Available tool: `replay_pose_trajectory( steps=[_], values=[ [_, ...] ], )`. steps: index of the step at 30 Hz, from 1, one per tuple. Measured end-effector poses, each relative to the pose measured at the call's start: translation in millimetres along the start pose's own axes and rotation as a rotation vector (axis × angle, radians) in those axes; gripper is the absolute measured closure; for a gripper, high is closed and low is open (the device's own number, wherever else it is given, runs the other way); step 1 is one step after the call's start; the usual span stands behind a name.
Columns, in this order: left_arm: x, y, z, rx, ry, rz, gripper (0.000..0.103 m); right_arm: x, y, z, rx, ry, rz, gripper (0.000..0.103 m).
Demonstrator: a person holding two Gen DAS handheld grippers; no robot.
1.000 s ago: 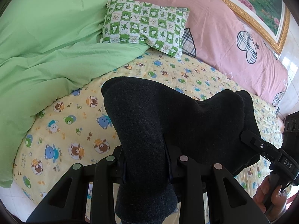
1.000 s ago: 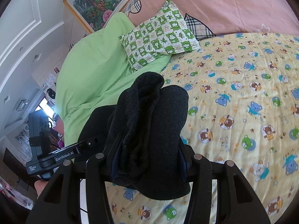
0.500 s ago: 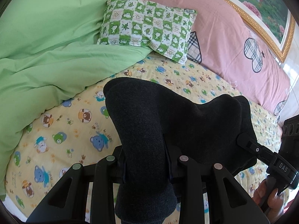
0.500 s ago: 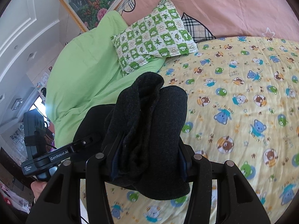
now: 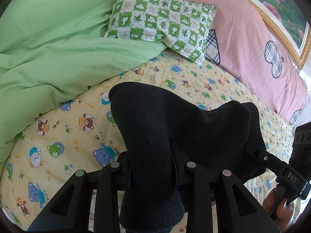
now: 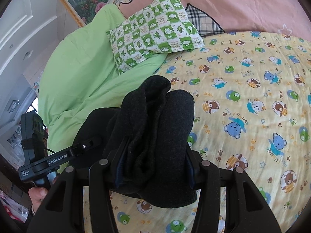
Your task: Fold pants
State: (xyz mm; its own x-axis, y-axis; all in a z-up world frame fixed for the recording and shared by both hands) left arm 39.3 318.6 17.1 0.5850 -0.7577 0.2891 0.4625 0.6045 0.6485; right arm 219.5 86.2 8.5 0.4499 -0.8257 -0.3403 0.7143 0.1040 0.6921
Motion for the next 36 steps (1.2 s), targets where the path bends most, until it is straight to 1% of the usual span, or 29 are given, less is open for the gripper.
replay_pose_trajectory(
  steps=[4, 6, 8, 9, 10, 11, 13, 14, 16, 19, 20, 23, 29, 36],
  values=[
    [0, -1, -2, -0.002, 0.004, -0.011, 0.072, 6, -3, -5, -0.008, -0.003, -0.011, 0.050],
    [-1, -2, -3, -0.012, 0.005, -0.011, 0.069, 11, -4, -8, -0.019, -0.002, -0.028, 0.048],
    [-5, -5, -5, -0.021, 0.006, 0.005, 0.062, 15, -5, -11, -0.028, -0.005, -0.043, 0.045],
    [-6, -6, -6, -0.025, 0.007, 0.010, 0.062, 18, -6, -12, -0.031, -0.011, -0.049, 0.045],
    [-8, -7, -6, -0.030, 0.007, 0.015, 0.058, 19, -7, -13, -0.033, -0.012, -0.053, 0.044],
    [-10, -9, -7, -0.035, 0.009, 0.022, 0.052, 21, -7, -13, -0.035, -0.011, -0.056, 0.044],
    [-12, -10, -6, -0.029, 0.021, 0.024, 0.045, 24, -9, -13, -0.035, -0.020, -0.054, 0.043],
    [-13, -10, -5, -0.026, 0.025, 0.022, 0.039, 25, -10, -13, -0.033, -0.032, -0.046, 0.043],
    [-15, -11, -5, -0.027, 0.032, 0.024, 0.030, 27, -11, -14, -0.034, -0.049, -0.040, 0.041],
    [-20, -13, -5, -0.037, 0.019, 0.035, 0.027, 38, -12, -13, -0.025, -0.095, -0.046, 0.040],
    [-21, -14, -5, -0.041, 0.019, 0.038, 0.025, 42, -13, -12, -0.021, -0.098, -0.052, 0.038],
    [-22, -17, 0, -0.042, 0.021, 0.036, 0.025, 49, -14, -10, -0.018, -0.100, -0.064, 0.033],
    [-21, -25, 11, -0.048, 0.040, 0.022, 0.024, 54, -13, 2, 0.009, -0.091, -0.094, 0.033],
    [-12, -37, 23, -0.056, 0.068, -0.015, 0.023, 44, -13, 13, 0.018, -0.085, -0.075, 0.031]
  ],
)
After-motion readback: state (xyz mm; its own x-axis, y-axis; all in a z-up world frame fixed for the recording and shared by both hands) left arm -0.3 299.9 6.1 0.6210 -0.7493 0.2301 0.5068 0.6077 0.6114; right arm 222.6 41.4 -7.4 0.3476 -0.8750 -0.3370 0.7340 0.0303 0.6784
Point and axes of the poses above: each gripper's, at about its wrist camera, not at the fingertips, and z roughly against the way its jaws point, x to its right, y to its top, the point moved 2 cm from there along -z, roughly the way its jaws point, and after that the axes turned 1 degree about -y, right-handed, at the moved point
